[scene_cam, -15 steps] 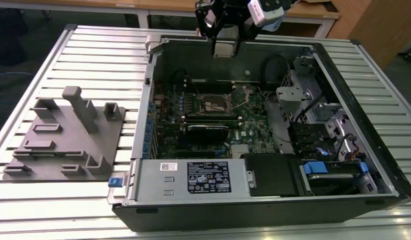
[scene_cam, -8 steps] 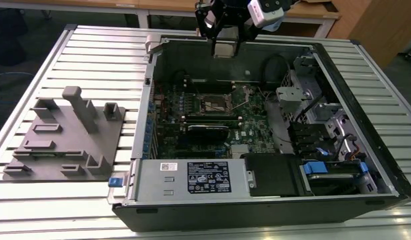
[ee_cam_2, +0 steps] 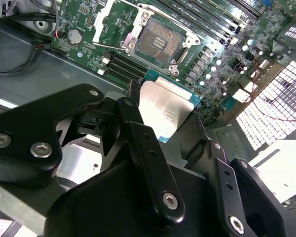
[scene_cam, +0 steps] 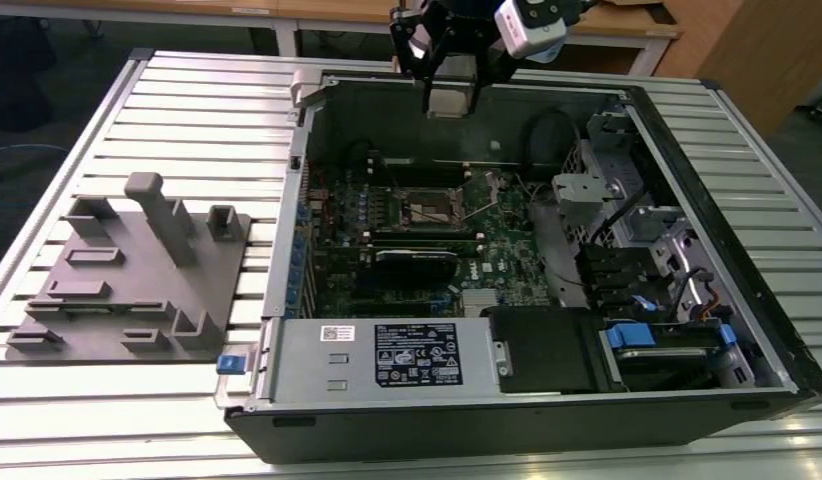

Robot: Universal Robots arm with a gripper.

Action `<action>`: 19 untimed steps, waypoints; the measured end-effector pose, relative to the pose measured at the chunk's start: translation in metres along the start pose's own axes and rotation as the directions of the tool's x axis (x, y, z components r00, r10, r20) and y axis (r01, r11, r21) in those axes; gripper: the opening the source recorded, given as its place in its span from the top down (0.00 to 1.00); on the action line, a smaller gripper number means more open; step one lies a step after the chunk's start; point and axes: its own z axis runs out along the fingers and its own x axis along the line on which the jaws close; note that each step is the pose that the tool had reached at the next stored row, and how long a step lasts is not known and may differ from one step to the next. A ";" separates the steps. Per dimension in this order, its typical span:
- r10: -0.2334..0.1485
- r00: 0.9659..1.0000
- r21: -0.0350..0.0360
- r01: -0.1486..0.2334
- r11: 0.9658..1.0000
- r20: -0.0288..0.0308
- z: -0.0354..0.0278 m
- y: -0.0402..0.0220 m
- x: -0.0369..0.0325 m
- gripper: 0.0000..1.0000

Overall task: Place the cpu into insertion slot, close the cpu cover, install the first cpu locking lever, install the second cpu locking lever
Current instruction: 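Place the cpu into insertion slot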

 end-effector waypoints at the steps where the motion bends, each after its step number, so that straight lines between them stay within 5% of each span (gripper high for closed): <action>1: 0.000 1.000 0.000 0.000 1.000 0.000 0.0000 0.0000 0.0000 0.46; 19: 0.000 1.000 0.000 0.000 1.000 0.001 0.0073 -0.0007 0.0000 0.46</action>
